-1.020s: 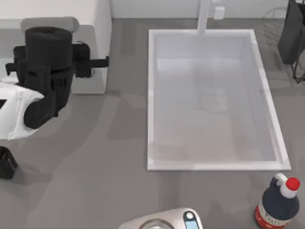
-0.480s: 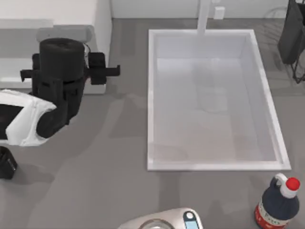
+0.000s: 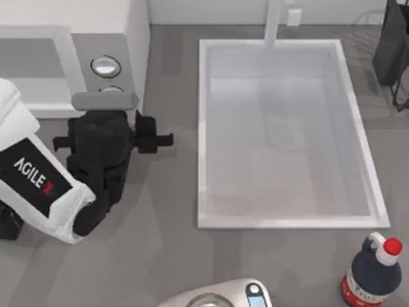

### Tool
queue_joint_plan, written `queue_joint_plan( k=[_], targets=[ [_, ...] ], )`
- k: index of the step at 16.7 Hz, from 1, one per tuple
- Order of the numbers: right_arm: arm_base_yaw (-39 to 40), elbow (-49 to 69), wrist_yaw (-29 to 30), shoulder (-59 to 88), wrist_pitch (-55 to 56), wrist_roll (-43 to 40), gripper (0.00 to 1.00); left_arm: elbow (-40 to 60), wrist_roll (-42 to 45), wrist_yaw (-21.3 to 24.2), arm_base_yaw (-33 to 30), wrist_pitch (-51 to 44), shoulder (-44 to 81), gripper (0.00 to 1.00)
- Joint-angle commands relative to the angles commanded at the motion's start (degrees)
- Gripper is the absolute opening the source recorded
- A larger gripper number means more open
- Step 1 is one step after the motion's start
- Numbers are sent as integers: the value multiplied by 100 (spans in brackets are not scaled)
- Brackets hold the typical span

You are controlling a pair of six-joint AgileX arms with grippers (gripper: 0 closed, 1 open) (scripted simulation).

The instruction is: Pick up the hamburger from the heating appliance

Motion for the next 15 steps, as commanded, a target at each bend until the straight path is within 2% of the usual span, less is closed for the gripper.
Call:
queue_joint_plan(
  k=[6, 15],
  targets=[
    [0, 0, 0, 0, 0, 0, 100, -111, 2, 26, -18, 278, 210, 0],
    [0, 0, 0, 0, 0, 0, 100, -111, 2, 26, -18, 278, 210, 68]
  ],
)
